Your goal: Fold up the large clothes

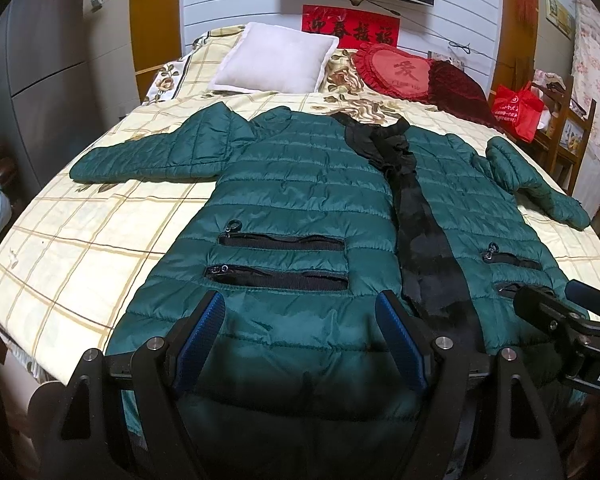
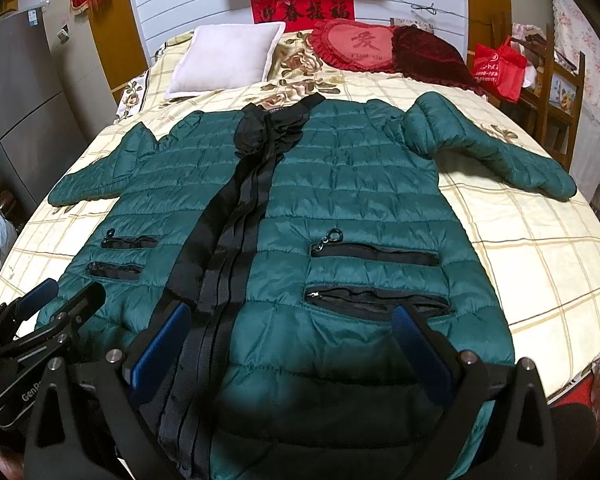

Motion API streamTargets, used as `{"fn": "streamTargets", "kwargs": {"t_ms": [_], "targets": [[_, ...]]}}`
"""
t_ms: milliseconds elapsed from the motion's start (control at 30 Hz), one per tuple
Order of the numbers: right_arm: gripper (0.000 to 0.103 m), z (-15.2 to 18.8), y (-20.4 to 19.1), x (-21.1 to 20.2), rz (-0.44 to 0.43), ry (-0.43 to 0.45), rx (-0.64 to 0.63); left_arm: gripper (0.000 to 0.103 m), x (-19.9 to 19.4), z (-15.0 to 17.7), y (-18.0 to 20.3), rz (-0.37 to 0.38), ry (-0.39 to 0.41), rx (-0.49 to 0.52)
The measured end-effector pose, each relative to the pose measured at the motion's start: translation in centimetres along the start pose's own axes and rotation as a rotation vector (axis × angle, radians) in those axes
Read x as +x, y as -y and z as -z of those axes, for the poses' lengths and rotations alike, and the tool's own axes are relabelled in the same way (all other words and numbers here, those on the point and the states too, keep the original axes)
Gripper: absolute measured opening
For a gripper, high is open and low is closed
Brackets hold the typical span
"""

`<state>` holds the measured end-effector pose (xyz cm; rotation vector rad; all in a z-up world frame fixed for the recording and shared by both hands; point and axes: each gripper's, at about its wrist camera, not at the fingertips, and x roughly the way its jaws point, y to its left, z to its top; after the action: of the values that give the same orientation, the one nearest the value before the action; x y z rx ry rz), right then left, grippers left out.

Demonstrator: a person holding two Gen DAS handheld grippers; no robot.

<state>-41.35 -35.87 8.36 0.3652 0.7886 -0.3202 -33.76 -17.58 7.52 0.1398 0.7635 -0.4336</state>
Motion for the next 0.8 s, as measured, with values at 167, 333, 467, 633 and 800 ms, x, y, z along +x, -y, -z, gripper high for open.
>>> {"fn": "streamTargets", "kwargs": {"t_ms": [167,333,467,633,800], "targets": [[0.102,-0.1,0.1,0.0,-0.004,0.002,0.005,0.077,0.0,-0.1,0.1,0.0,0.004,0.004],[0.102,-0.3,0.1,0.0,-0.01,0.012,0.013,0.077,-0.1,-0.7,0.2,-0.001,0.014,0.006],[0.102,-0.9,0.1,0.1,-0.019,0.033,0.013,0.077,0.0,-1.1,0.1,0.0,0.015,0.003],[0.102,-1.0,-0.2,0.3,-0.012,0.02,0.001,0.077,0.1,-1.2,0.1,0.001,0.015,0.002],[0.102,-1.0,-0.2,0.4,-0.009,0.009,-0.001,0.077,0.2,-1.2,0.1,0.001,0.014,0.002]]}}
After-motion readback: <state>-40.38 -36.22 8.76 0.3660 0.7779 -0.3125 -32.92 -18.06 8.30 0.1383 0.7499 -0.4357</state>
